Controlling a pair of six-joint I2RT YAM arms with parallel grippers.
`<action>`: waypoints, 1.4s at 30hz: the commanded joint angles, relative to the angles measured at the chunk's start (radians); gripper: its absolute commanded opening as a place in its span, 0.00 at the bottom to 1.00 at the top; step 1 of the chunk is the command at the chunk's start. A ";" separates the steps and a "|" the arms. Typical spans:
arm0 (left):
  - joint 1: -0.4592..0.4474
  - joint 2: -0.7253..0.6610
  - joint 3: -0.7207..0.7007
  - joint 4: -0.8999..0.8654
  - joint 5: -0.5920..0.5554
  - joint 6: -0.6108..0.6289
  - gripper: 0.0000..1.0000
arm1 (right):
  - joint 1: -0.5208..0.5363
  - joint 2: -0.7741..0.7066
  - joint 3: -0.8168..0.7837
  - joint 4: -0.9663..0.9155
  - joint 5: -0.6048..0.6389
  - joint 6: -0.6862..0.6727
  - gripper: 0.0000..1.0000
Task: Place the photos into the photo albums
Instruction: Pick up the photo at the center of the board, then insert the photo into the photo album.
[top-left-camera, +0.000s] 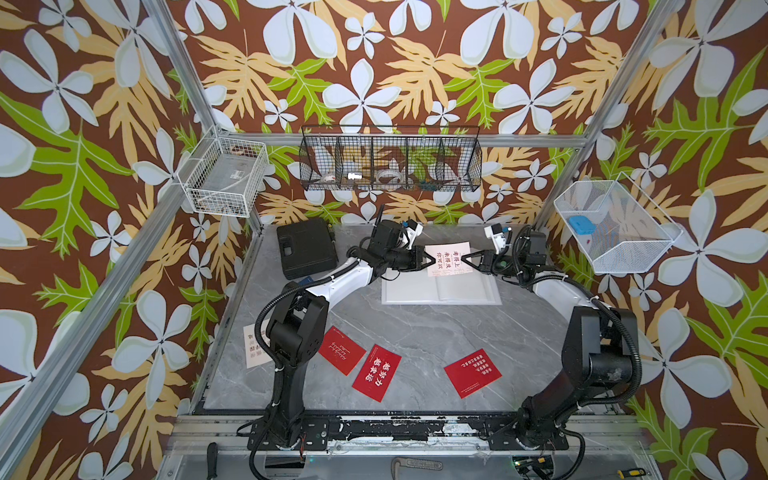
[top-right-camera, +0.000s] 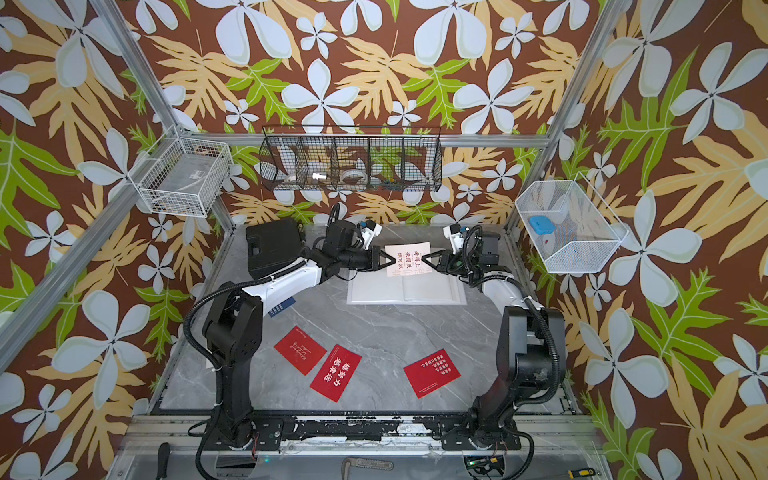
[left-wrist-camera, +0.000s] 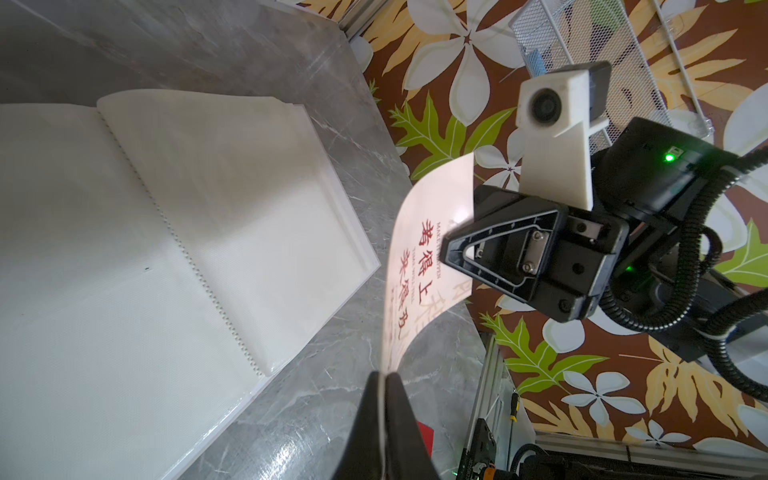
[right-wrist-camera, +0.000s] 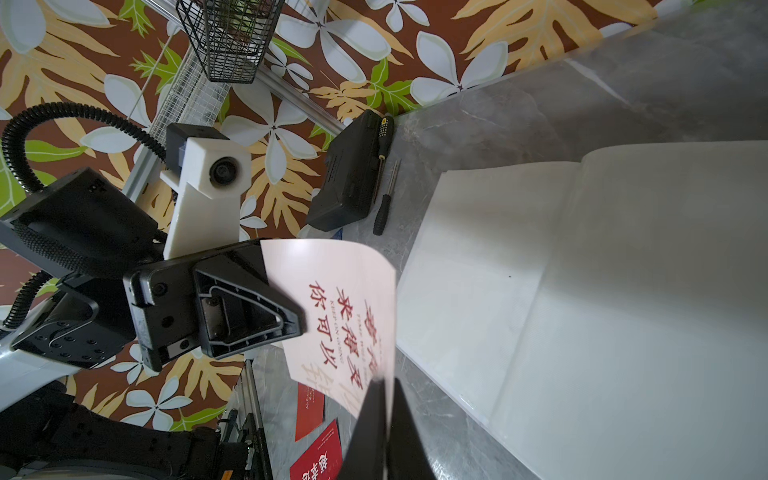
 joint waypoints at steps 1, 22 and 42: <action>0.006 0.002 0.014 -0.025 -0.024 0.035 0.18 | 0.001 -0.010 -0.002 0.004 0.031 0.010 0.00; 0.029 0.101 0.077 -0.194 -0.478 0.178 0.75 | 0.098 0.046 0.056 -0.187 0.469 0.020 0.00; 0.052 0.253 0.077 -0.280 -0.559 0.214 0.68 | 0.152 0.163 0.211 -0.434 0.634 -0.051 0.00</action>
